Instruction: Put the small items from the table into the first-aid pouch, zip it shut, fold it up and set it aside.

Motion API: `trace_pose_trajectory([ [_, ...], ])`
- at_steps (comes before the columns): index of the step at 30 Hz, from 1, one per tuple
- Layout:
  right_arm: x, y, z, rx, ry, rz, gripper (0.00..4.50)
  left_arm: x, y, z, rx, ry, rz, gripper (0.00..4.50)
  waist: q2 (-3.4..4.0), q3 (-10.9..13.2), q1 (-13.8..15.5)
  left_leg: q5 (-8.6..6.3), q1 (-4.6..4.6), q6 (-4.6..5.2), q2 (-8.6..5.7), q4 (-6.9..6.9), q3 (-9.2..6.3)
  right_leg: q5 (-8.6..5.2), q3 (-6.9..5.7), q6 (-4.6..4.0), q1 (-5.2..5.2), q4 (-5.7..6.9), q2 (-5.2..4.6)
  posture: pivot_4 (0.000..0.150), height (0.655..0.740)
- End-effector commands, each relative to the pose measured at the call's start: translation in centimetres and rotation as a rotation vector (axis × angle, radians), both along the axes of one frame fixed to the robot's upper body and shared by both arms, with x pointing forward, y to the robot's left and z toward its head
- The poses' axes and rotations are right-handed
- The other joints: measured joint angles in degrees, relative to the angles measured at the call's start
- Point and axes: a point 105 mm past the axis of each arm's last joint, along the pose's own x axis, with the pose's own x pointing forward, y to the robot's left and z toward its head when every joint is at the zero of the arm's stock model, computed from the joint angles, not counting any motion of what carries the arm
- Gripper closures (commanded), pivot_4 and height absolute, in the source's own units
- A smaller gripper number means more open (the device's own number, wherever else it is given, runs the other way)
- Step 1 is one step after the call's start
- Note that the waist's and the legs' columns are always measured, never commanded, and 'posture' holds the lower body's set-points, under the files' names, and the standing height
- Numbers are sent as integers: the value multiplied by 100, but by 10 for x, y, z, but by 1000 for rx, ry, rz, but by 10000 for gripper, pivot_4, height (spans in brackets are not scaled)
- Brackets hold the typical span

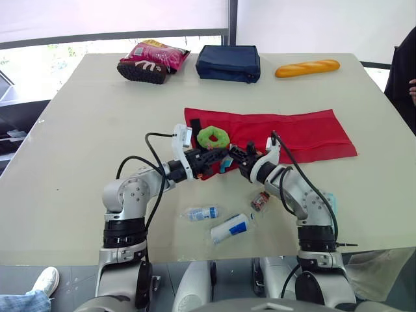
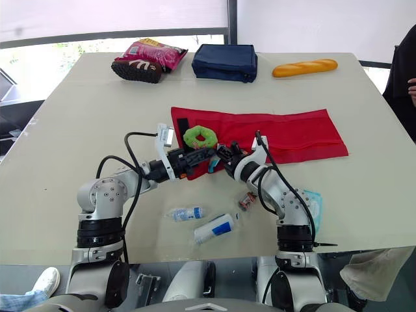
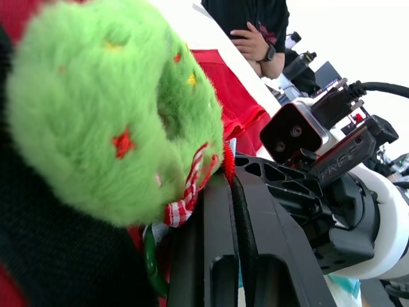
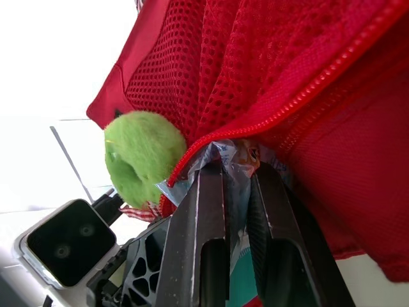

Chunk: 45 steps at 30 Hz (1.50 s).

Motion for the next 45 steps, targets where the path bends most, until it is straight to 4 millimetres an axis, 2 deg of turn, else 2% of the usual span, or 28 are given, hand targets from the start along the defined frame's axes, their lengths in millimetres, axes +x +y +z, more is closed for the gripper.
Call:
trace_pose_trajectory([
  [1,-2,19,18,13,-75,49,44399,-13,-20,17,-63,-52,-106,45000,0,0,1,0,0,0,0,0,0,0,0,0,0,-1,0,1500,7134],
  [6,-13,31,22,-76,-175,150,44399,-14,-21,18,-76,-47,-110,45000,0,0,-3,0,-1,0,-1,0,1,1,1,0,0,-2,-1,1500,7134],
  [9,-20,35,17,-173,-227,210,44399,-14,-21,18,-79,-46,-109,45000,0,0,-1,0,0,0,0,0,0,1,-1,-1,0,-2,0,1500,7134],
  [14,-10,29,19,-138,-198,136,44399,-19,-25,17,-89,-41,-131,45000,0,0,-3,0,0,0,0,-1,0,1,0,-1,0,-2,0,1500,7134],
  [16,-4,25,22,-97,-185,92,44399,-21,-27,16,-94,-38,-140,45000,0,0,-3,0,0,0,0,-1,-1,1,-1,-1,0,-2,0,1500,7134],
  [20,9,18,43,118,-118,-22,44399,-24,-27,14,-100,-30,-141,45000,0,0,14,0,0,0,0,-1,0,1,0,-1,2,-4,-2,1500,7134],
  [29,17,14,71,480,56,-93,44399,-28,-34,10,-120,-13,-144,45000,0,0,1,0,-2,0,-7,-2,-2,1,12,-2,2,-5,0,1500,7134],
  [39,30,7,79,514,109,-224,44399,-27,-38,10,-142,-3,-137,45000,0,0,-4,0,-2,0,-7,-2,1,1,19,-1,2,-5,5,1500,7134],
  [42,38,-3,86,551,115,-321,44399,-27,-41,11,-156,0,-137,45000,0,0,5,0,-2,0,-7,-1,-1,1,55,-1,2,-6,29,1500,7134],
  [45,36,1,90,506,96,-302,44399,-27,-43,12,-162,0,-134,45000,0,0,-6,0,-5,0,-6,-1,-4,1,79,0,2,-10,48,1500,7134],
])
